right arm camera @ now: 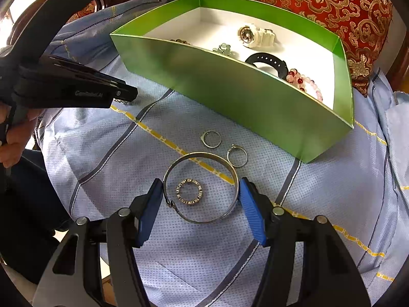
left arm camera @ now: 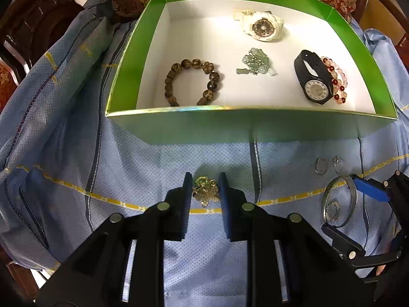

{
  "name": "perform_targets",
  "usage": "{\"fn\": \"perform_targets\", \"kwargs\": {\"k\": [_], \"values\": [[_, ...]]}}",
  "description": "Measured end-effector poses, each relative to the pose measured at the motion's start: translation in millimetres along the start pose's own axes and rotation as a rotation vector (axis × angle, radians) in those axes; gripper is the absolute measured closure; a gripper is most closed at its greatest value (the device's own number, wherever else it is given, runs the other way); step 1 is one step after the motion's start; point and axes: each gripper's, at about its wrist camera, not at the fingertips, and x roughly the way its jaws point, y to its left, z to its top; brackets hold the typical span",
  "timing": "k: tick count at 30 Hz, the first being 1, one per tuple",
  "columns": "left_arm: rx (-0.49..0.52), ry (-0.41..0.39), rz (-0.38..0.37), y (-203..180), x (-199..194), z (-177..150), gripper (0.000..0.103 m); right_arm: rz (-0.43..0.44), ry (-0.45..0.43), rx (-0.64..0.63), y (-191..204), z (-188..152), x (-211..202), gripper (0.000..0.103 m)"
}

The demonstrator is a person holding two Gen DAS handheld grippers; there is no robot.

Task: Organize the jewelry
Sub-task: 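Grasp the small gold brooch with the left tool while the right tool reaches the silver bangle, then close the right tool on the silver bangle and lift it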

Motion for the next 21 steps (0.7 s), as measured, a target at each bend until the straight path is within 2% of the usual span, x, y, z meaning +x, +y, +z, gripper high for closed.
{"fn": "perform_targets", "kwargs": {"k": [15,18,21], "values": [[0.059,0.001,-0.006,-14,-2,-7,0.082,-0.014,0.011,-0.007,1,0,5,0.042],[0.078,0.004,-0.004,-17,2,-5,0.076,-0.033,0.009,-0.013,2,0,5,0.042],[0.092,0.003,0.003,-21,3,-7,0.076,-0.043,0.013,-0.023,3,-1,7,0.042]]}}
